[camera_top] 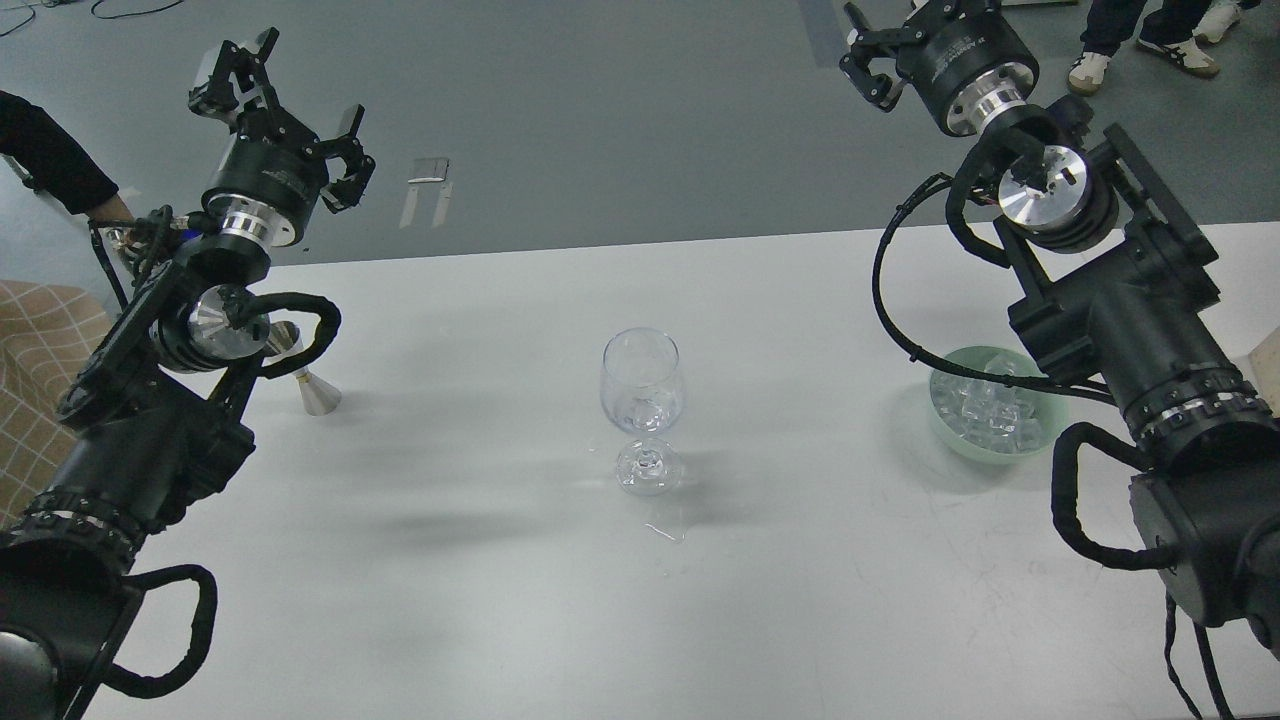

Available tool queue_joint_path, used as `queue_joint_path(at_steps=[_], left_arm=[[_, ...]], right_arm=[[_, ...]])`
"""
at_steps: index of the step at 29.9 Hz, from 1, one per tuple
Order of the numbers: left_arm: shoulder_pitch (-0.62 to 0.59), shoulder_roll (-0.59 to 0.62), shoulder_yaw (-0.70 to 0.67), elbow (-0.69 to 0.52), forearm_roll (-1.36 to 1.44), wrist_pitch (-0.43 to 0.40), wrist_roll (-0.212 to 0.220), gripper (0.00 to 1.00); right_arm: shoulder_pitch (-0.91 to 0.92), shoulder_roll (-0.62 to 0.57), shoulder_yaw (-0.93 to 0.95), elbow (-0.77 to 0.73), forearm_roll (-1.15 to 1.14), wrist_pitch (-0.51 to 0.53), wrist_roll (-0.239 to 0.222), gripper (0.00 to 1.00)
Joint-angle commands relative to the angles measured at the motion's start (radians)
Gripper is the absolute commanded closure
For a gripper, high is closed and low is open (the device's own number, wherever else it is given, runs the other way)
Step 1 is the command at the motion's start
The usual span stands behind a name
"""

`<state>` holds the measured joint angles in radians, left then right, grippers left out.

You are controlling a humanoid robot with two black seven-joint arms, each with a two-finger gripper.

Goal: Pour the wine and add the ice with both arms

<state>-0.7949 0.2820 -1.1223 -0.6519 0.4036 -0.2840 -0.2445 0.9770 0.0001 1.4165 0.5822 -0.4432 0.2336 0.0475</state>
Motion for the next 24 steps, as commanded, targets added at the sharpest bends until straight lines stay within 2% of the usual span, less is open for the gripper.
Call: queue_joint_path(at_steps=[1,4,24], left_arm=[[0.0,-0.003,0.001,0.0,0.001,-0.001,-0.001,0.02],[-0.003,-0.003,0.002,0.0,0.001,-0.001,-0.016,0.02],[-0.064,-0.003,0.059,0.029,0.008,-0.001,-0.027,0.02]], right_arm=[[-0.001,0.0,-0.004,0.001,0.0,0.001,0.023,0.0],[-0.004,0.0,-0.007,0.01,0.0,0.003,0.023,0.0],[-0.009,0.0,0.001,0.016,0.0,0.001,0.025,0.0]])
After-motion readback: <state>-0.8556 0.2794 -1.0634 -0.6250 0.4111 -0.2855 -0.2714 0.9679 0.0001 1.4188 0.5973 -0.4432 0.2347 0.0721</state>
